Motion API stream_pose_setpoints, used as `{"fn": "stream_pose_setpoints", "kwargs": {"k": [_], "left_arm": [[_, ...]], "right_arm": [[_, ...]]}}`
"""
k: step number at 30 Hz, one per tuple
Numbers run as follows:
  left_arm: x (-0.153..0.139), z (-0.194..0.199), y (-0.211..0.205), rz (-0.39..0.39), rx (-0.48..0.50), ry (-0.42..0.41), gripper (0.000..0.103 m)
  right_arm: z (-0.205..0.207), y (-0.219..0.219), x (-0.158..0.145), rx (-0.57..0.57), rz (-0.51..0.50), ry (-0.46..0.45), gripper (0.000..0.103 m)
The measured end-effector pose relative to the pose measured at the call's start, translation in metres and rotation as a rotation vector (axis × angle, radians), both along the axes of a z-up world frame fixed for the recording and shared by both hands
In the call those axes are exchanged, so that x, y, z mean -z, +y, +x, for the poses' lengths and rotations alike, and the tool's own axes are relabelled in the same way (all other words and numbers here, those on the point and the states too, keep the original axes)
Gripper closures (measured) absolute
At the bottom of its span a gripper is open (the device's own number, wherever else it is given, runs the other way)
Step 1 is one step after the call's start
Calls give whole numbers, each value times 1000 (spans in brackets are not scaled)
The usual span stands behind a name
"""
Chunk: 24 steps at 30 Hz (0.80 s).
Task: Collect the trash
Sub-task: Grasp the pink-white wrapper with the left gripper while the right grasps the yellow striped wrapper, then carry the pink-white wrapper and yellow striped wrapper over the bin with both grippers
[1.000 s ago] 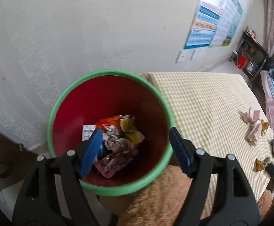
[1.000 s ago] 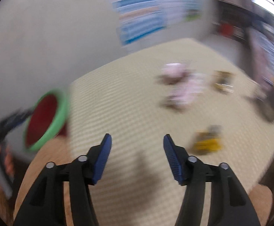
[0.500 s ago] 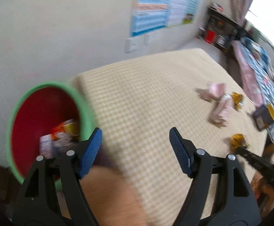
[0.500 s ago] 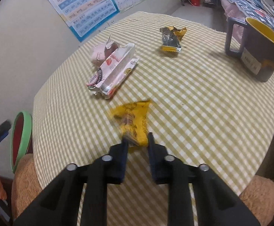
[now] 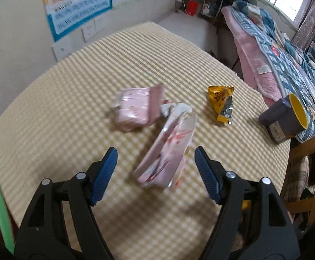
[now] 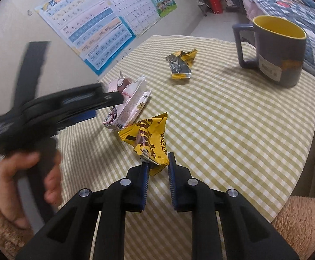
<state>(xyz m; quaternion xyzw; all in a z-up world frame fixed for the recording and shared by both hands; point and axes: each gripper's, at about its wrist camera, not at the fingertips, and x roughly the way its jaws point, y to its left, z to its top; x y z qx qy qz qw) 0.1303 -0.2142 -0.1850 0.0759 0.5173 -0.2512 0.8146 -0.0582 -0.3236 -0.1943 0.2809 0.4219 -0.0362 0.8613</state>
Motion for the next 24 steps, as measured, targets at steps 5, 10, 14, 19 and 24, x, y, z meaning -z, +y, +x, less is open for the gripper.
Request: {"fn": "stream_pose_setpoints", "kwargs": {"k": [5,10,14,19,24], "left_arm": [[23,11,-1,0,-21,114,58],[-6,-13,30,10,-59,-5,74],[-41,-38,71,-16,-90,-101,75],[-71,-57,114,-43,-145,-170,75],[-88,-76,148,-51,-175,-226,75]], "right_arm": [[-2,0,-2,-11,6,-7,86],[3,0,1,-18,16,-1,86],[5,3,0,-27,2,-5,86],[8,13,1,-56,-35,4,86],[11,22,0,-74,-84,16,86]]}}
